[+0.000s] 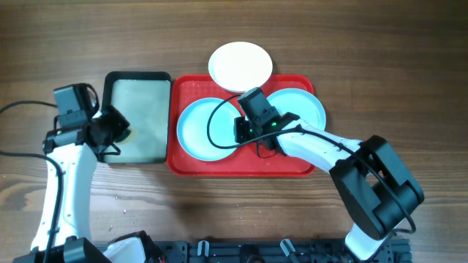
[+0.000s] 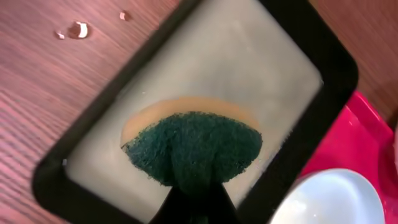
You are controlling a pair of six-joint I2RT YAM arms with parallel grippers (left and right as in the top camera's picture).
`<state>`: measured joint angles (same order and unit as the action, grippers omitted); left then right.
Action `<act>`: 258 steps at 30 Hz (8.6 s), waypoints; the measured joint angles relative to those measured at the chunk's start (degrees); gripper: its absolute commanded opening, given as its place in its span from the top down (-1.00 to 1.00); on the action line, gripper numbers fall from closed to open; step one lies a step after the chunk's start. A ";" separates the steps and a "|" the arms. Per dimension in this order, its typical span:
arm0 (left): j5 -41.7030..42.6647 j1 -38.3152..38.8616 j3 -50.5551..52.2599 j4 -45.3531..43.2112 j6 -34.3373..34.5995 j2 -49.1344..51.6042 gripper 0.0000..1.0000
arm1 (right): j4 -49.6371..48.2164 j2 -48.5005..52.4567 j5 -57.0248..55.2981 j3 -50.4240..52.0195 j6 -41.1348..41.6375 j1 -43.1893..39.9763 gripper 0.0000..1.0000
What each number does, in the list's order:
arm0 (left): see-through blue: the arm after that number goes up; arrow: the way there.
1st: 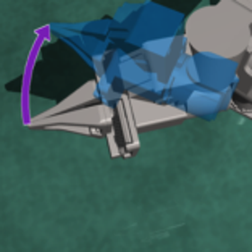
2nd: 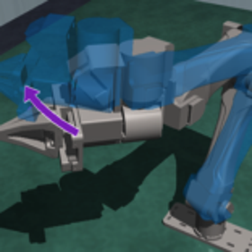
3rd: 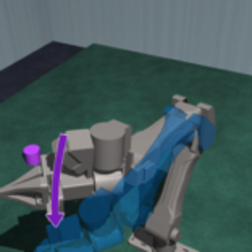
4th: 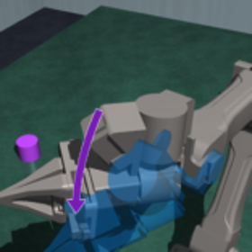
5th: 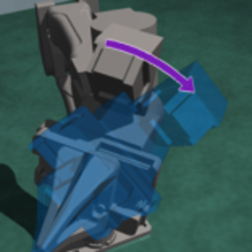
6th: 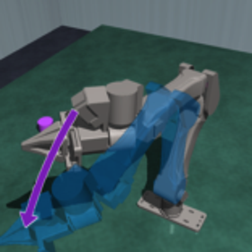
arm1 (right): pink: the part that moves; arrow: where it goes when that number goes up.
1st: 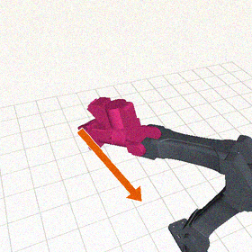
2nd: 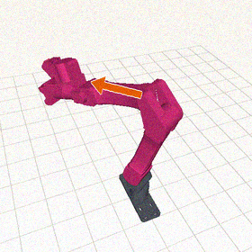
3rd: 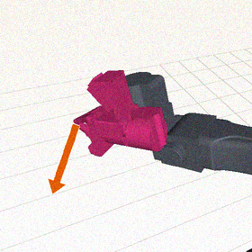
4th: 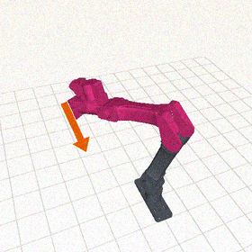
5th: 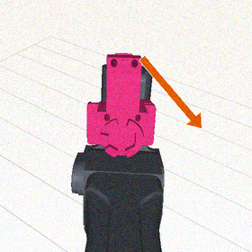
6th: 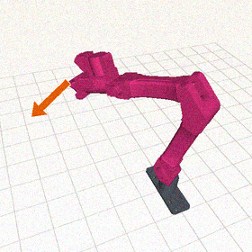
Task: Clean dirty plates on tray and stack at the side
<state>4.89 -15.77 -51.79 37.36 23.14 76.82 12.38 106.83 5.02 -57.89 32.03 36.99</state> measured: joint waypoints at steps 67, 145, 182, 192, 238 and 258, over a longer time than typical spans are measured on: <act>-0.11 -3.28 0.92 2.93 -2.54 0.11 0.92 | -17.09 10.03 -27.61 -23.02 -11.72 12.11 0.91; -0.11 -3.28 0.96 2.89 -2.56 0.11 0.92 | -35.19 14.03 -29.75 -35.06 -90.29 20.65 0.91; -0.11 -3.28 0.96 2.80 -2.56 0.11 0.92 | -21.57 14.05 -29.55 -35.28 -54.40 15.74 0.92; -0.11 -3.28 0.96 2.73 -2.56 0.11 0.92 | -12.44 14.05 -17.33 -35.30 -28.06 11.41 0.91; -0.11 -3.28 0.96 2.73 -2.73 0.11 0.92 | 13.31 0.42 -1.05 -13.46 -12.22 -52.41 0.91; -0.11 -3.28 0.96 2.75 -2.73 0.11 0.92 | 24.70 0.42 14.01 -25.44 -18.40 -49.22 -0.08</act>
<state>4.78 -19.05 -50.83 40.12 20.40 76.93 37.08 107.24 19.03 -83.33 13.63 -12.23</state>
